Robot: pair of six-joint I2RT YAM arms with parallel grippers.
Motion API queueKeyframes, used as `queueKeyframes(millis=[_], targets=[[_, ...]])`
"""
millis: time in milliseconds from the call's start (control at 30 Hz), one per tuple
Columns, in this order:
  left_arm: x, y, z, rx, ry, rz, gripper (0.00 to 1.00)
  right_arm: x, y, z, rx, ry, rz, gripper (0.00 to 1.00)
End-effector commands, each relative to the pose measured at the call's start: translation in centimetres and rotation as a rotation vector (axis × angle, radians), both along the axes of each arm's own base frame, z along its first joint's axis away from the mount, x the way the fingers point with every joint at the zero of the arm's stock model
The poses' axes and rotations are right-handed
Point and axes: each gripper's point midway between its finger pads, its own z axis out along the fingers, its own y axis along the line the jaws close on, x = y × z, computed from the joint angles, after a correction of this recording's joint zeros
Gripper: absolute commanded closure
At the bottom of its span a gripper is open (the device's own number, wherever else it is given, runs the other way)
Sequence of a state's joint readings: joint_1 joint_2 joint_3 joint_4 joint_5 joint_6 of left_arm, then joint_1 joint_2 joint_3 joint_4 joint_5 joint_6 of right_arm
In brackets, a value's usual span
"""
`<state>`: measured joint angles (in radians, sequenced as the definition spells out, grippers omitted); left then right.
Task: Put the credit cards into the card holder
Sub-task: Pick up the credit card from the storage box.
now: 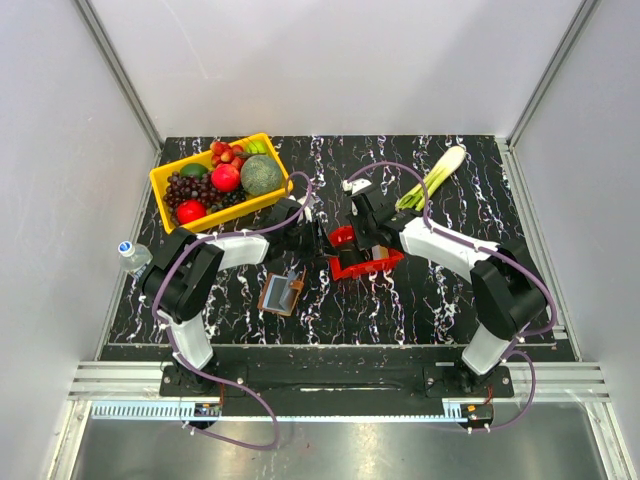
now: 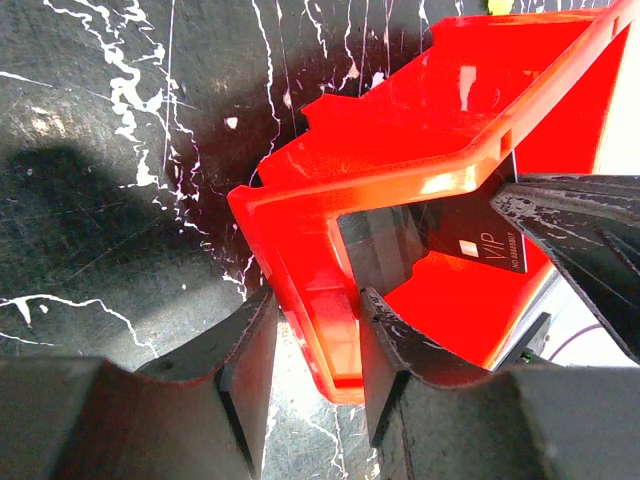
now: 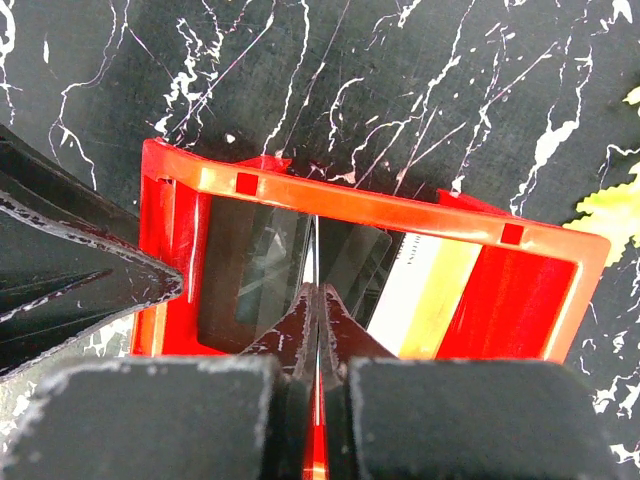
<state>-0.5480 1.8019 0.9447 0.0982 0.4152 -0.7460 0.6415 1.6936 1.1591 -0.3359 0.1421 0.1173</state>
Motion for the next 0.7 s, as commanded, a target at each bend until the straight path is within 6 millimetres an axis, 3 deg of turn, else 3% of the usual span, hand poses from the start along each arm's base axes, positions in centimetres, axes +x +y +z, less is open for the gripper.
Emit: queueKeyframes(millis=[0,167,300,667], targets=[[0.5,-0.9,1.4,-0.028,-0.042,-0.034,0.79,0.6,0.9,1.6,0.044,-0.052,0.015,1.0],[0.7,-1.0,1.6,-0.034,-0.046,-0.036,0.8,0.0,1.3,0.3,0.031,0.004,0.051,1.0],[0.7,-0.8,1.5,-0.032,-0.046,-0.032,0.8,-0.2,2.1,0.9,0.072,0.01,0.075,0.96],[0.6,-0.9,1.6,-0.036,-0.045,-0.033,0.8,0.3,0.6,-1.3,-0.044,0.051,0.032,0.92]])
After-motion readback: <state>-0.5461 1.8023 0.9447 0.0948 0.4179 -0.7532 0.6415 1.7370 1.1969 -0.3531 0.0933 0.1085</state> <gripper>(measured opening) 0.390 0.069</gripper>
